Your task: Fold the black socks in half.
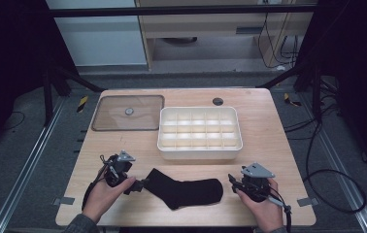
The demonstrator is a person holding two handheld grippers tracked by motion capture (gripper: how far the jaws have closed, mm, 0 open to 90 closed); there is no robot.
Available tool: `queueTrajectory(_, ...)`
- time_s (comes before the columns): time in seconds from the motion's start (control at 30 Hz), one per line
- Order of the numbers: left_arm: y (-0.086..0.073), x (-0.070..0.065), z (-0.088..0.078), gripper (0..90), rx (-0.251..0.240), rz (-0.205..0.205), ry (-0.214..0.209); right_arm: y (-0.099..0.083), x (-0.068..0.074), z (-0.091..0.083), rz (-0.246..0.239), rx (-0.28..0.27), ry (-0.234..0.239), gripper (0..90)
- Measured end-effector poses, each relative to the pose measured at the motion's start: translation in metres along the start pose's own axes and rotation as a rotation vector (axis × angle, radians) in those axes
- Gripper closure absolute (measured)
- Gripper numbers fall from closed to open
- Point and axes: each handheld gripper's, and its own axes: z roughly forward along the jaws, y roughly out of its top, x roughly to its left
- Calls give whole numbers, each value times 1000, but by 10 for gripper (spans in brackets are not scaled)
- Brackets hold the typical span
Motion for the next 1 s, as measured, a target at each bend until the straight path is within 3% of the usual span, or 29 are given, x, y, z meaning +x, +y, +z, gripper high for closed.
queueTrajectory(0.03,2,-3,-1,66,15,16,-1,2,5,-2,-4,-1,8,347)
queueTrajectory(0.13,4,-5,-1,58,39,31,-9,3,8,-2,-11,1,16,349)
queueTrajectory(0.17,4,-6,0,54,47,34,-11,3,11,-2,-36,8,37,398)
queueTrajectory(0.37,4,-10,6,60,75,40,-27,3,14,-2,-53,22,97,547)
queueTrajectory(0.53,4,-16,11,96,113,69,-40,7,18,0,-33,69,95,599)
queueTrajectory(0.67,8,-19,12,103,124,94,-33,17,21,-3,-36,82,121,572)
queueTrajectory(0.83,10,-16,11,130,119,87,-31,27,26,-3,-52,123,151,410)
queueTrajectory(0.93,10,-13,12,132,120,76,-34,32,28,-2,-61,156,191,394)
queueTrajectory(1.0,9,-11,12,130,123,72,-34,33,28,-1,-65,164,194,398)
